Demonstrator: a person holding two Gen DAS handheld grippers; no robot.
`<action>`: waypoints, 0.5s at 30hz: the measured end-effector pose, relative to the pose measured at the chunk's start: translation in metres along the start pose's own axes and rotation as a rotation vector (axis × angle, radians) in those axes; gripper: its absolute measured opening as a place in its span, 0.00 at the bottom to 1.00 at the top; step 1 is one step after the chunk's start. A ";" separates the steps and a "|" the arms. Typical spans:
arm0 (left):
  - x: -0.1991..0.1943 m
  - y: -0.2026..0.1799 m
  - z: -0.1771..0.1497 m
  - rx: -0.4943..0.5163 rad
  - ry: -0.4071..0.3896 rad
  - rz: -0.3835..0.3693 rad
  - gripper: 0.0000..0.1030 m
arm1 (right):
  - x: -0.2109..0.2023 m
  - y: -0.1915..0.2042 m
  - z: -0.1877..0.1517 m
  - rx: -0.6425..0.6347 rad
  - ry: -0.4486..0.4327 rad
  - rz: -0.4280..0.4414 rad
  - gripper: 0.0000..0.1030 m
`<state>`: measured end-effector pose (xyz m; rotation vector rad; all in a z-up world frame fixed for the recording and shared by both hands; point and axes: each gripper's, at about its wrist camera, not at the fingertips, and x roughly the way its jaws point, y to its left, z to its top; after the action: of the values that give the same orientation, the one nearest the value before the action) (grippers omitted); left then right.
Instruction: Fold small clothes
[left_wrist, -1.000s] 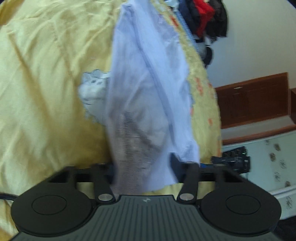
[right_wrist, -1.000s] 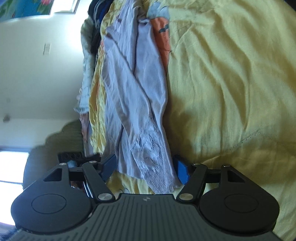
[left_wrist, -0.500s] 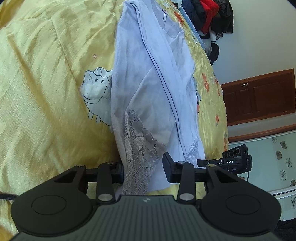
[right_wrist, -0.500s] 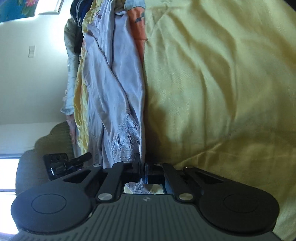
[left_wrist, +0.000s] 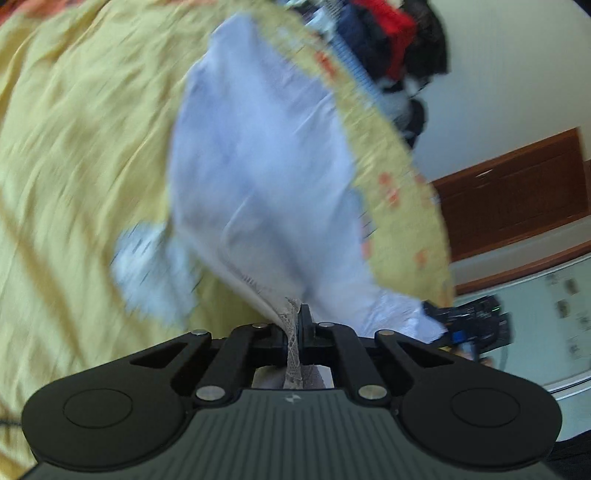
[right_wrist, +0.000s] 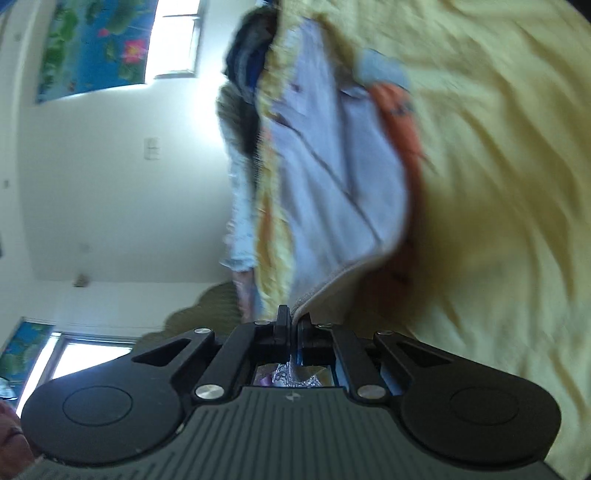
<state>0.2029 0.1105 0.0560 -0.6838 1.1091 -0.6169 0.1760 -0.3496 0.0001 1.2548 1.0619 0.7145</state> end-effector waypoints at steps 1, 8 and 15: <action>-0.004 -0.008 0.018 0.014 -0.031 -0.025 0.04 | 0.003 0.011 0.015 -0.018 -0.013 0.029 0.07; 0.030 -0.012 0.196 0.013 -0.196 -0.026 0.05 | 0.061 0.044 0.183 -0.003 -0.202 0.113 0.07; 0.109 0.065 0.288 -0.188 -0.132 0.209 0.05 | 0.130 -0.018 0.295 0.178 -0.250 -0.172 0.21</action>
<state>0.5162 0.1243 0.0263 -0.7474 1.1070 -0.2871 0.4935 -0.3534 -0.0556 1.3464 1.0264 0.3273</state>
